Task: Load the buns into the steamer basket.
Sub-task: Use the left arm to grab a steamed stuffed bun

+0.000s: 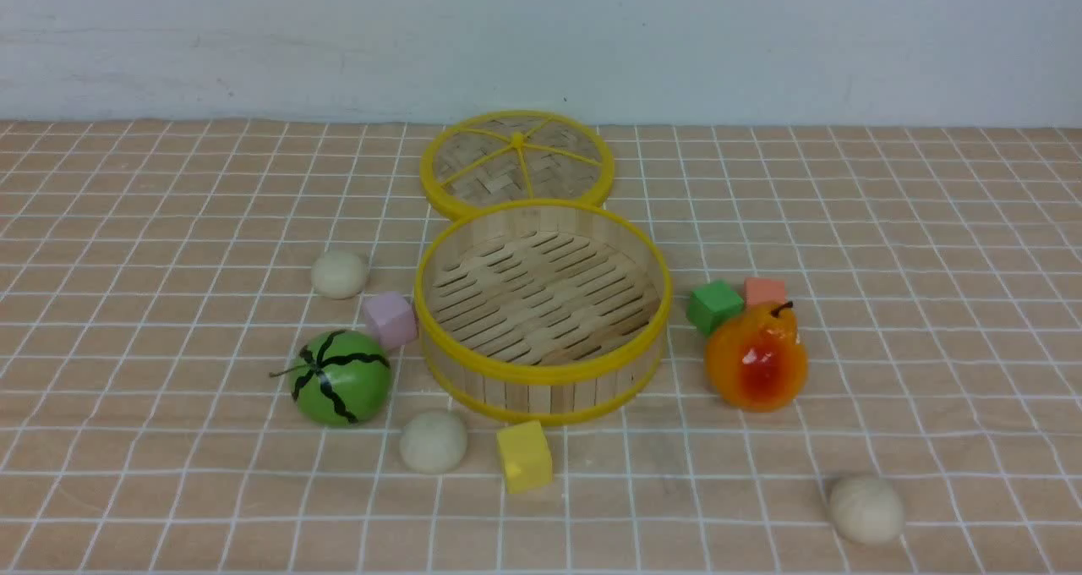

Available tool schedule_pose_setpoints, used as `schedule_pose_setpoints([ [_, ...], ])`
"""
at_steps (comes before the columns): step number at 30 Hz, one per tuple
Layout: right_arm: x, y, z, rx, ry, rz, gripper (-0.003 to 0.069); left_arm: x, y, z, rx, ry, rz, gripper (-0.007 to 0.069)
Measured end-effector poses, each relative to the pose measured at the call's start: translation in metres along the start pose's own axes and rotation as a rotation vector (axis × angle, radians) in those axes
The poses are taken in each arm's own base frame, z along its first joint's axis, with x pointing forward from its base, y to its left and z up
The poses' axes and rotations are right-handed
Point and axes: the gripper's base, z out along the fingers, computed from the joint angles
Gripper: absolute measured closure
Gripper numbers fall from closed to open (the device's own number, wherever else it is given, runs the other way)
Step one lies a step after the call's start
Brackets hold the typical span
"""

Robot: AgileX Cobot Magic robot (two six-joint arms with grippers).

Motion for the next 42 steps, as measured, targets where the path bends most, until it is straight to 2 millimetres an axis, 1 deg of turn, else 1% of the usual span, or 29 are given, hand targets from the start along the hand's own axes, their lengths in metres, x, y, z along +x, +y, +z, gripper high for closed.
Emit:
schedule_pose_setpoints([
  [15, 0.000, 0.000, 0.000, 0.000, 0.000, 0.000, 0.0418, -0.002, 0.000, 0.000, 0.005, -0.020, 0.001, 0.0604],
  [32, 0.000, 0.000, 0.000, 0.000, 0.000, 0.000, 0.0418, -0.023, -0.006, -0.003, 0.068, -0.253, -0.023, 0.0586],
  [36, 0.000, 0.000, 0.000, 0.000, 0.000, 0.000, 0.0418, -0.024, -0.007, -0.004, 0.108, -0.264, -0.193, 0.0581],
  [39, 0.000, 0.000, 0.000, 0.000, 0.000, 0.000, 0.0418, -0.025, -0.008, -0.004, 0.124, -0.265, -0.269, 0.0577],
  [41, 0.000, 0.000, 0.000, 0.000, 0.000, 0.000, 0.0418, -0.028, -0.008, -0.005, 0.146, -0.289, -0.356, 0.0574],
  [42, 0.000, 0.000, 0.000, 0.000, 0.000, 0.000, 0.0418, -0.028, -0.008, -0.005, 0.149, -0.296, -0.363, 0.0574],
])
